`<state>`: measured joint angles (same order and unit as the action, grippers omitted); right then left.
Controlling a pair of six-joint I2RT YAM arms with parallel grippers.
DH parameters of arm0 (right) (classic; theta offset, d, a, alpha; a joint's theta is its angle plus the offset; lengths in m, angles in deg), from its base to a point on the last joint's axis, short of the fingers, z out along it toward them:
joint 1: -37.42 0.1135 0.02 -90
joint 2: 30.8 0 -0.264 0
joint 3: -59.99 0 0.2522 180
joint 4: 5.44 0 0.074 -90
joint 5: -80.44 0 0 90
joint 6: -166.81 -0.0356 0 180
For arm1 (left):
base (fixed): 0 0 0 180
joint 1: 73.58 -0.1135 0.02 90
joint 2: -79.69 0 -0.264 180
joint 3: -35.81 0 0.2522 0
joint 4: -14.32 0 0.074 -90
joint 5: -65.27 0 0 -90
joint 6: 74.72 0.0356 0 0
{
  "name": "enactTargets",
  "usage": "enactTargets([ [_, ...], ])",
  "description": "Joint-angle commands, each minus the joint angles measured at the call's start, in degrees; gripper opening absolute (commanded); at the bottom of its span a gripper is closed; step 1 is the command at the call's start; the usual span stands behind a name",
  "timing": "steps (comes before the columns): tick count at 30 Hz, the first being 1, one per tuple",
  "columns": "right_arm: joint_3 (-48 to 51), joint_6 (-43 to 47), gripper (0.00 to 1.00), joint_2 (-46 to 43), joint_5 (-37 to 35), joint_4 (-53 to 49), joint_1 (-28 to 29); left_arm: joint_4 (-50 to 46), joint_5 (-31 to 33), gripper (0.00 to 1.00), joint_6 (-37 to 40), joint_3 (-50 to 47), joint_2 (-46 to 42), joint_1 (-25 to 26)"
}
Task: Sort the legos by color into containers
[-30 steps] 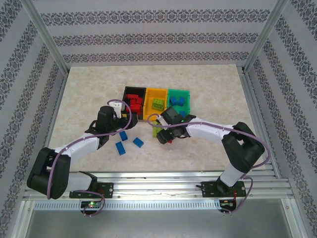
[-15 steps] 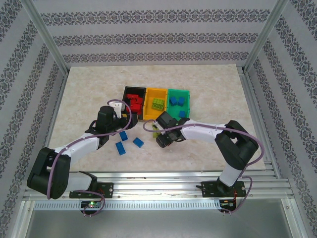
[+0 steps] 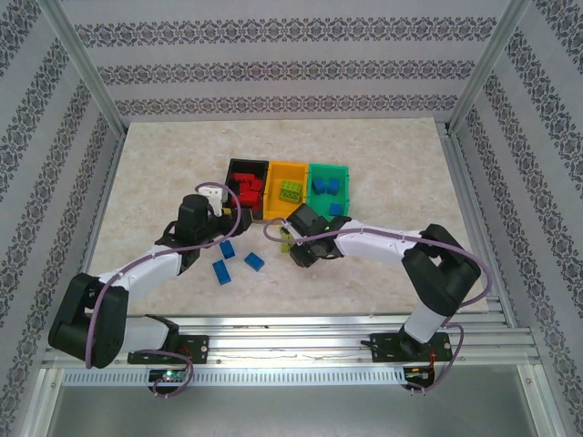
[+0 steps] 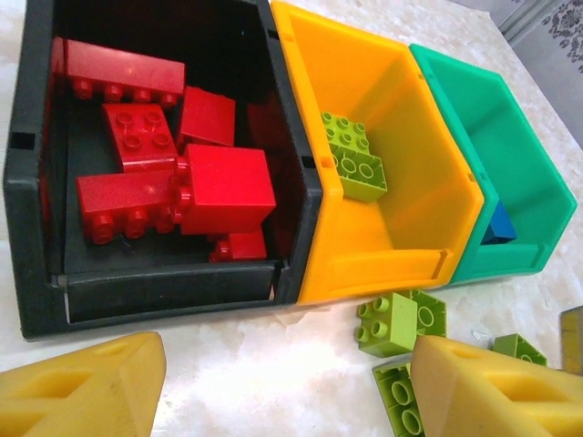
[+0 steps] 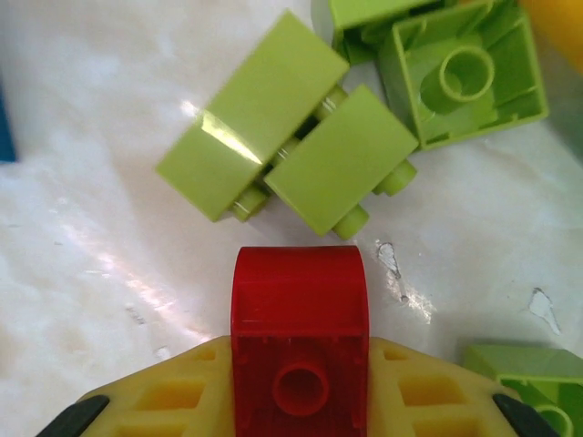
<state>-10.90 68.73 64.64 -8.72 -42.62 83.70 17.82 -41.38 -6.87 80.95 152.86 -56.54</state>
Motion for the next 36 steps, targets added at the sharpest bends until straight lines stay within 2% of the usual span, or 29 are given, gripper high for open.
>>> enactTargets([
  [1, -3.9, -2.4, 0.29, -5.1, 2.9, 0.6, 0.5, 2.9, 1.9, 0.71, -1.4, -1.9, -2.1, -1.6],
  [6, -9.1, -6.7, 0.31, -4.0, 8.0, 5.9, -1.2, 5.6, 0.2, 0.71, -5.1, -3.7, -2.2, -4.7],
  [11, -20.7, -9.4, 0.31, 5.0, 7.9, 7.7, -2.3, 10.4, -3.6, 0.71, -10.0, -6.1, -0.6, -9.6],
  [16, -34.0, -12.5, 0.31, 15.8, 10.1, 7.4, -4.0, 19.4, -9.4, 0.71, -16.8, -9.7, 2.0, -15.6],
  [20, -43.0, -15.5, 0.33, 22.8, 12.1, 6.1, -5.3, 23.1, -11.8, 0.71, -19.1, -10.6, 3.6, -17.3],
  [26, -52.2, -17.8, 0.5, 29.4, 14.2, 4.3, -6.3, 23.0, -13.1, 0.71, -19.1, -10.1, 3.6, -17.5],
  [31, -44.6, -17.8, 0.51, 24.4, 14.2, 7.2, -5.8, 22.3, -13.3, 0.71, -18.5, -10.1, 2.5, -17.5],
  [36, -28.1, -16.0, 0.52, 12.2, 12.6, 11.5, -4.3, 23.1, -14.3, 0.71, -19.4, -10.5, 1.5, -17.4],
])
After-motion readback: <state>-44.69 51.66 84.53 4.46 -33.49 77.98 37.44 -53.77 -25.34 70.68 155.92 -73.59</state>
